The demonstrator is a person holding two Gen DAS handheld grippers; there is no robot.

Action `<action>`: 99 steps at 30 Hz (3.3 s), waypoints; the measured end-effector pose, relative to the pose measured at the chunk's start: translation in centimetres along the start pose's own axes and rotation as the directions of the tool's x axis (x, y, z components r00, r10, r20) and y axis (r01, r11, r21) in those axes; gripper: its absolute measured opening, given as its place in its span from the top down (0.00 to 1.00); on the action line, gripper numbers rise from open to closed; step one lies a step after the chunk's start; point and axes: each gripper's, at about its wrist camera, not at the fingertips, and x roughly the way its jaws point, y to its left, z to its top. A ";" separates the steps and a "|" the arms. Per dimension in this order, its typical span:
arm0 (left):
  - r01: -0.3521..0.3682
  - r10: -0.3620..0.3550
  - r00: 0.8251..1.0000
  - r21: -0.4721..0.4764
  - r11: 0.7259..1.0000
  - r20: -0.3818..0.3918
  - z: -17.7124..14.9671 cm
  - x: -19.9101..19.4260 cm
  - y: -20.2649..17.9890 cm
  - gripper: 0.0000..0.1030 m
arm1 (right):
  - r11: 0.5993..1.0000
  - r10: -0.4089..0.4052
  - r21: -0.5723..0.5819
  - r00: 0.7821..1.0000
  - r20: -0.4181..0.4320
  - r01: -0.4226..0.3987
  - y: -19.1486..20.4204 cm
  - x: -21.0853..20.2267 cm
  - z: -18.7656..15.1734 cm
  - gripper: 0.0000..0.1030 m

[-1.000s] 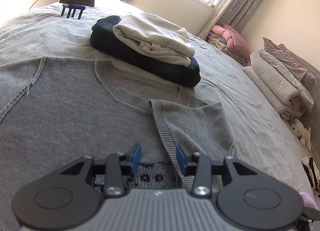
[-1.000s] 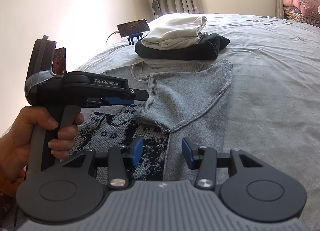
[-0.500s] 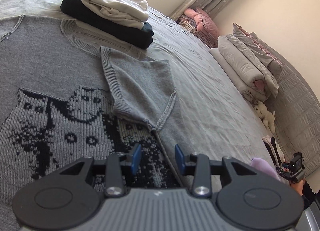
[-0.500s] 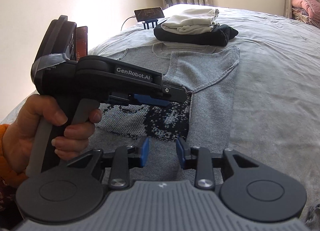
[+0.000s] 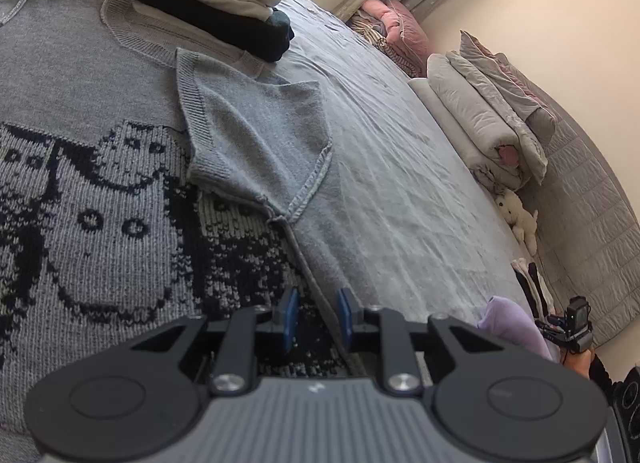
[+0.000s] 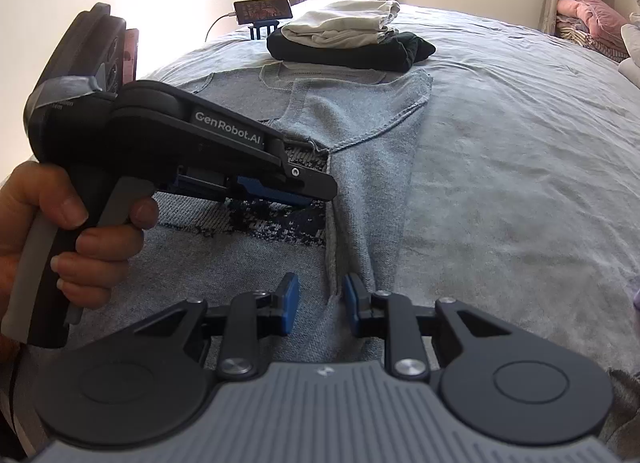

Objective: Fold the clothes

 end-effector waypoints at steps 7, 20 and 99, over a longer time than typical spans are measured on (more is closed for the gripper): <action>0.013 -0.013 1.000 -0.020 1.000 0.025 -0.2 0.6 0.0 0.79 | 0.997 -0.045 -0.058 0.999 0.006 0.046 0.0 0.7 -0.7 0.96; -0.002 0.007 0.998 -0.064 0.998 0.070 0.0 -0.4 0.7 0.80 | 0.925 0.259 0.247 0.955 0.143 -0.288 -3.3 -1.9 0.1 0.97; -0.093 0.103 0.994 0.216 0.972 -0.033 -6.4 -7.4 -2.1 0.67 | 0.988 0.122 -0.087 0.991 -0.046 -0.126 9.0 -9.1 -4.6 0.67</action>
